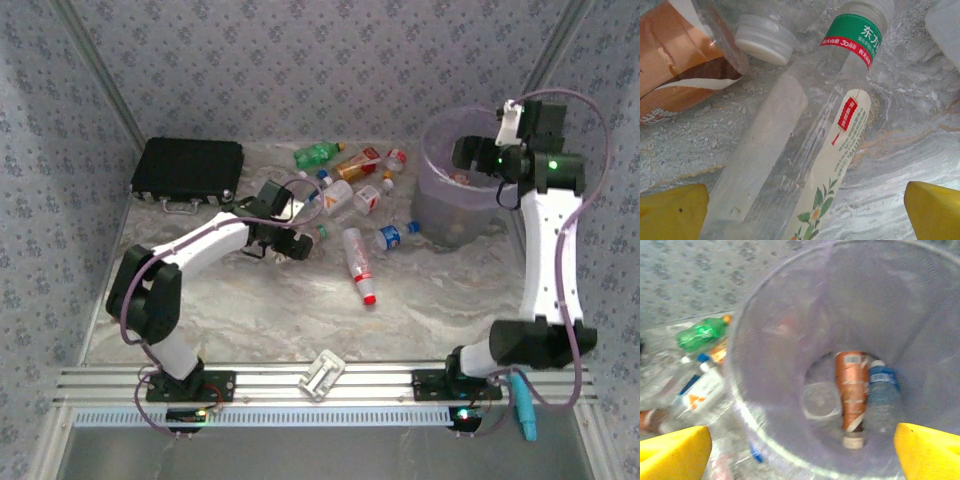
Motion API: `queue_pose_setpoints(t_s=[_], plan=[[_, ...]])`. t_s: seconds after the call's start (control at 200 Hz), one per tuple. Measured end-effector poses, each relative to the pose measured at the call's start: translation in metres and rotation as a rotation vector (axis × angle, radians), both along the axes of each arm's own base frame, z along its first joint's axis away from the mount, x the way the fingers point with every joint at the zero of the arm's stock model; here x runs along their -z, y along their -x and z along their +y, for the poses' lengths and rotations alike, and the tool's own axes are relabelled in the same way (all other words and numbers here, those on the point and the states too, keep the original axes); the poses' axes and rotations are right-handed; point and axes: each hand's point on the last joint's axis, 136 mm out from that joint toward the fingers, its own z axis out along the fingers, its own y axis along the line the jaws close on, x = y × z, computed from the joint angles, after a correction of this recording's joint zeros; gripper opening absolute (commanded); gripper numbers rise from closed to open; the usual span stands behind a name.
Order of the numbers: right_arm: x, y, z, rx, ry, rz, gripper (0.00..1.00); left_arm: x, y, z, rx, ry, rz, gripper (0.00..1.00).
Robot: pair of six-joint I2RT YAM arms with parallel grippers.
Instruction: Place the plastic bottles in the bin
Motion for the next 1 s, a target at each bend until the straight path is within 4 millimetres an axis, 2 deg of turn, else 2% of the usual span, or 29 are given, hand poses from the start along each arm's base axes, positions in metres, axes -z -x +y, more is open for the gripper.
queue_pose_setpoints(t_s=[0.26, 0.535, 0.74, 0.999], plan=[[0.011, 0.038, 0.078, -0.256, -0.195, -0.024, 0.96, 0.024, 0.001, 0.000, 0.001, -0.035, 0.029, 1.00], [0.034, 0.066, 0.137, -0.473, -0.316, 0.030, 0.96, 0.040, 0.011, 0.001, 0.013, -0.067, 0.053, 0.95], [0.064, 0.075, 0.158, -0.523, -0.351, 0.086, 0.96, 0.052, 0.017, -0.001, 0.023, -0.086, 0.069, 0.85], [0.078, 0.073, 0.163, -0.504, -0.391, 0.059, 0.95, 0.055, 0.022, -0.003, 0.022, -0.092, 0.077, 0.68]])
